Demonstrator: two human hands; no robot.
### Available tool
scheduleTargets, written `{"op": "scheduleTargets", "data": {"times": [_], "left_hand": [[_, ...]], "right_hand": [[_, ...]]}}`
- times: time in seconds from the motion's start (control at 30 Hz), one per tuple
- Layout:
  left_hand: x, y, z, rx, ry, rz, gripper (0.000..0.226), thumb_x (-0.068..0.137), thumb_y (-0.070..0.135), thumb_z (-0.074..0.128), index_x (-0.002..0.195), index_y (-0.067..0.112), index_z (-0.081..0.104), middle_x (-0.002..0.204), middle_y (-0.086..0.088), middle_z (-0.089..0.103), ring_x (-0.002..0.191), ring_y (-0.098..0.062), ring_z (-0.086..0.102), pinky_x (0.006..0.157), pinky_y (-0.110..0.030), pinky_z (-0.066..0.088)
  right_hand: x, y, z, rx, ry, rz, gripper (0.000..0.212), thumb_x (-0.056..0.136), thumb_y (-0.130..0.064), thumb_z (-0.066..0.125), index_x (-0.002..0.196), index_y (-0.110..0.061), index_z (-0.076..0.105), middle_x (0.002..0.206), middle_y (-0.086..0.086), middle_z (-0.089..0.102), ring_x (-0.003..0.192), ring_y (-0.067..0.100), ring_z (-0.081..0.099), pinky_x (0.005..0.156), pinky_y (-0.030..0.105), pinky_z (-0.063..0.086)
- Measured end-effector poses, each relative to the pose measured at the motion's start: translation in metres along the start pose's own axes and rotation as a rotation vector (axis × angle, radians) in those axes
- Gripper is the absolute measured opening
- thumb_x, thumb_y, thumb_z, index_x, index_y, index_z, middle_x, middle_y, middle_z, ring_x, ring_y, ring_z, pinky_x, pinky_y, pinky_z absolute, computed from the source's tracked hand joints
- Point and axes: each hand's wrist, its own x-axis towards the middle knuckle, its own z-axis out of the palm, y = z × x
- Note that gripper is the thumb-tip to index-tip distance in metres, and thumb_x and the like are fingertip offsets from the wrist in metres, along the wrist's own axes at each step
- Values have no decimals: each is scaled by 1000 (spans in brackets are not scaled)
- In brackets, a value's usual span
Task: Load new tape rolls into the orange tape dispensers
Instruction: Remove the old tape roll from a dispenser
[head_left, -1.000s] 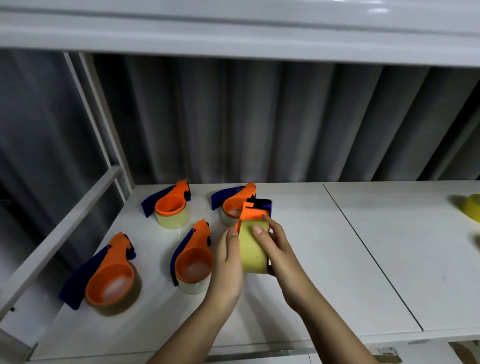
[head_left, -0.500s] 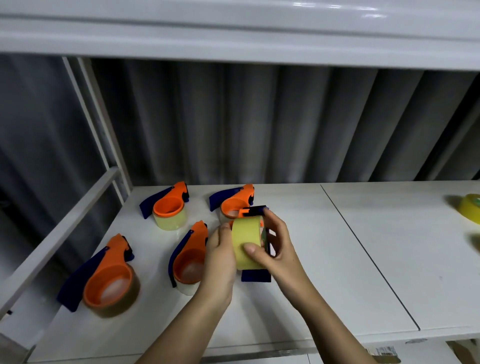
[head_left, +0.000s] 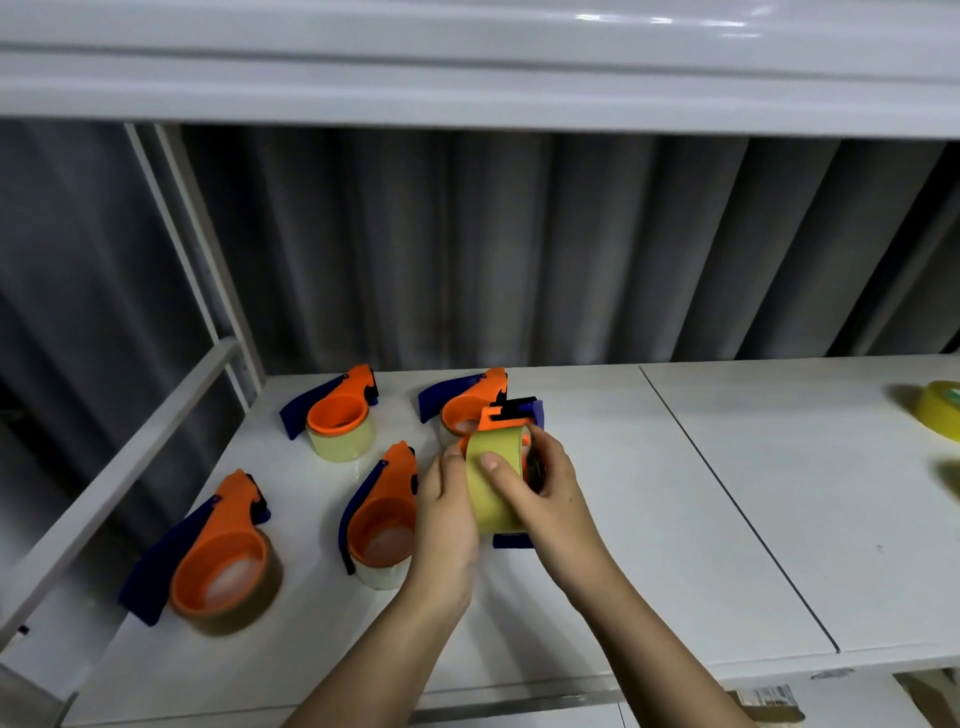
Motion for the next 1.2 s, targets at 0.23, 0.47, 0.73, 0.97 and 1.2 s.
{"op": "scheduleTargets", "data": {"times": [0.23,0.47,0.73,0.97,1.2], "left_hand": [[3,16,-5,-32,-42,24,27,102,25,37,89,21,60,81,2,64,76,-11,60,68,-29,49],[1,3,-11,131,-161,107,23,101,35,33,116,35,51,107,10,57,92,-3,55,67,-11,44],[9,-5,-18,208,-212,138,20,101,34,36,107,36,55,104,4,64,92,-8,61,66,-15,47],[7,-8,-16,257,-274,238,21,100,25,41,107,30,61,99,11,66,89,1,62,69,-6,46],[11,-7,-17,365,-349,272,25,99,24,45,116,19,63,109,3,68,103,-8,63,90,-24,50]], "right_hand": [[1,-2,-24,-223,-209,-209,77,74,-34,73,139,-44,33,138,-23,33,127,-11,32,96,9,39],[9,-19,-35,12,-278,229,55,87,-55,48,136,-38,32,118,-12,53,103,7,59,66,20,55],[9,-9,-38,-62,-239,78,54,86,-30,69,129,-46,41,132,-15,45,118,5,50,76,17,53],[8,-11,-37,70,-234,300,49,85,-52,56,130,-34,44,124,-1,57,106,18,63,74,33,58],[8,-8,-43,154,-202,304,65,78,-48,64,136,-38,35,131,-4,50,113,18,59,85,37,56]]}}
